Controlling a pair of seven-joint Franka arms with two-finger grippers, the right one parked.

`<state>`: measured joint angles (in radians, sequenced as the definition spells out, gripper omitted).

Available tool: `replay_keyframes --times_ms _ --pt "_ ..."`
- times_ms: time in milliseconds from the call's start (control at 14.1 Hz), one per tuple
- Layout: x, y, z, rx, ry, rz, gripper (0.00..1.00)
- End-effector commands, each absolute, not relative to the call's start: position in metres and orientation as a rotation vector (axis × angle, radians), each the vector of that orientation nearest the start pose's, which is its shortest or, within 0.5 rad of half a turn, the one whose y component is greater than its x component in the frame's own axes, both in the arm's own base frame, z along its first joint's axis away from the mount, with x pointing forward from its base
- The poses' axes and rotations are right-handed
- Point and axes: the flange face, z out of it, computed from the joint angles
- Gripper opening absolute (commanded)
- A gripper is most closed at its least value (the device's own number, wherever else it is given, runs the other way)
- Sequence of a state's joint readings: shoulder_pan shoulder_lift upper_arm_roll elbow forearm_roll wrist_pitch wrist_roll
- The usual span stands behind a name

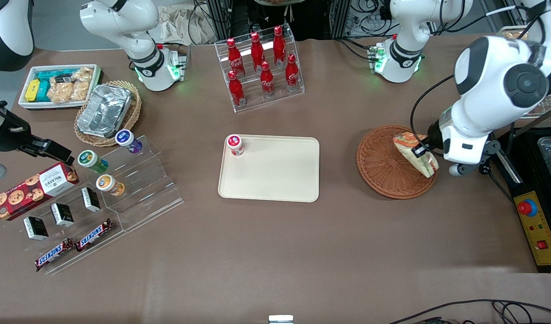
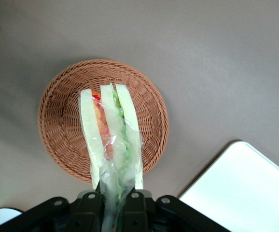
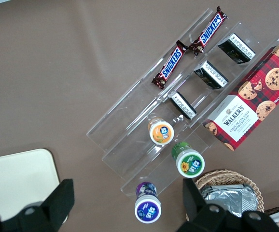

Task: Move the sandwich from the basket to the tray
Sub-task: 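Lift the sandwich out of the basket with the left gripper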

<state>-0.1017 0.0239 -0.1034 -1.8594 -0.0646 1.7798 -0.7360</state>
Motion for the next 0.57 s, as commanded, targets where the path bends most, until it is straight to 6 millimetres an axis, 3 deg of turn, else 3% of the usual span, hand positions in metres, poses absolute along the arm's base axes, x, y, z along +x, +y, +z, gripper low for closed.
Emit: replay_keyframes --times_ms 0,283,496 --pt "0.550 -0.119 0.511 -3.050 -0.727 0.215 0.00" --pt "0.546 -0.129 0.515 -3.054 -0.697 0.212 0.00" --pt "0.538 -0.156 0.515 -3.075 -0.631 0.217 0.00"
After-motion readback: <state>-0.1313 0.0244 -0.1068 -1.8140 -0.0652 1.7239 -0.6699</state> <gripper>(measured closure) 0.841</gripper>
